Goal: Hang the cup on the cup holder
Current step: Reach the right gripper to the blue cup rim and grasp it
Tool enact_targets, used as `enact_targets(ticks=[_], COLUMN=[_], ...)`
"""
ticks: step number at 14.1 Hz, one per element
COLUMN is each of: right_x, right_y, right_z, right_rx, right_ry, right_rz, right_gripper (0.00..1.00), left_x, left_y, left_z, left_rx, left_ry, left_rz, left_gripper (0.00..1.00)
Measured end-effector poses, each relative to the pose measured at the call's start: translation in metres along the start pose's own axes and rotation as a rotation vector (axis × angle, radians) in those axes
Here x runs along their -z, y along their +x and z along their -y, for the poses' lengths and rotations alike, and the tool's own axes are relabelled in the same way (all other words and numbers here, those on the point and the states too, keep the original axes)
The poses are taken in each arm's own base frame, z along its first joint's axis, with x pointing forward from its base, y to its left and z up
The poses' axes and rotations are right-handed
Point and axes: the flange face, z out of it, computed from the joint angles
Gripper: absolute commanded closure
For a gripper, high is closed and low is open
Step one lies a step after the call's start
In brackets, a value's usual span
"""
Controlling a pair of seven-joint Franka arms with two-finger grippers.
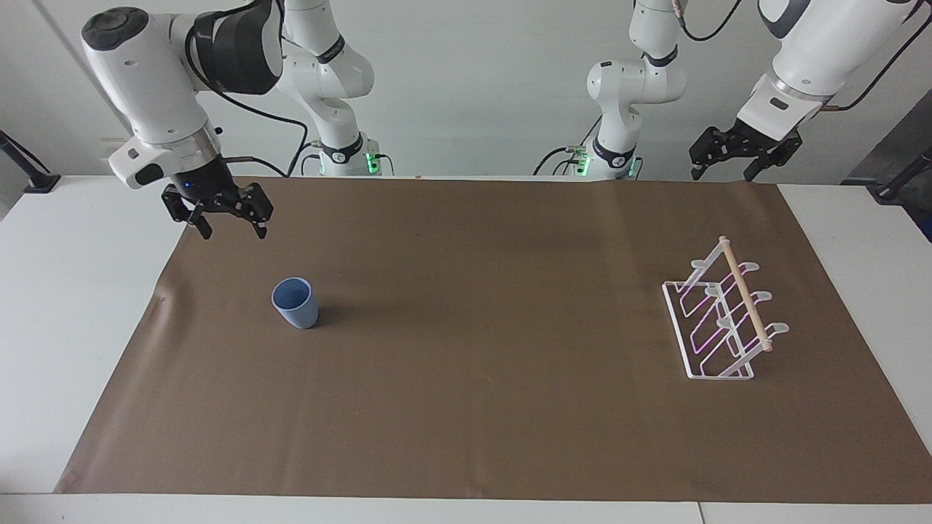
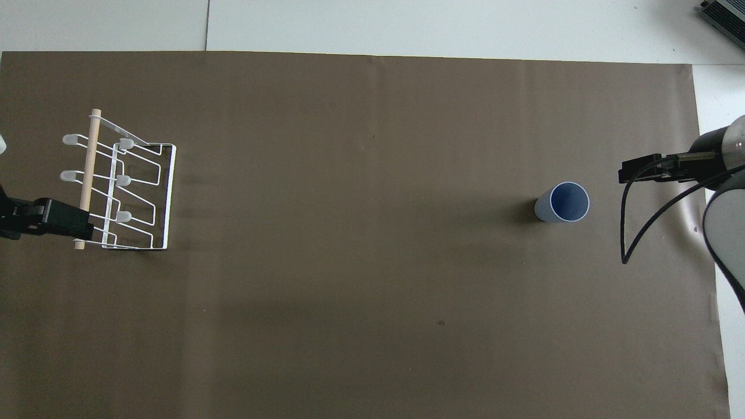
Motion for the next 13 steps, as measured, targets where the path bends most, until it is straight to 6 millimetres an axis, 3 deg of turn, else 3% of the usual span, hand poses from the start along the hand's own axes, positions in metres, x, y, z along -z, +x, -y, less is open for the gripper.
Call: enact_targets(ticks=[4, 7, 13], right_x=[-0.073, -0.116, -0.156], right_y=[0.02, 0.018, 0.004], right_z=[-0.004, -0.005, -0.003], right_rx=[0.108, 0.169, 0.197], right_ry=[-0.003, -0.005, -0.007], right_rz=[0.026, 0.018, 0.01], right_gripper=[0.0, 0.0, 0.0], left_x=[0.0, 0.0, 0.0], left_y=[0.0, 0.0, 0.0], left_z=[0.0, 0.0, 0.0], left_rx=[0.0, 0.0, 0.0], left_ry=[0.0, 0.0, 0.0], left_rz=[0.0, 0.0, 0.0], left_gripper=[0.0, 0.0, 0.0])
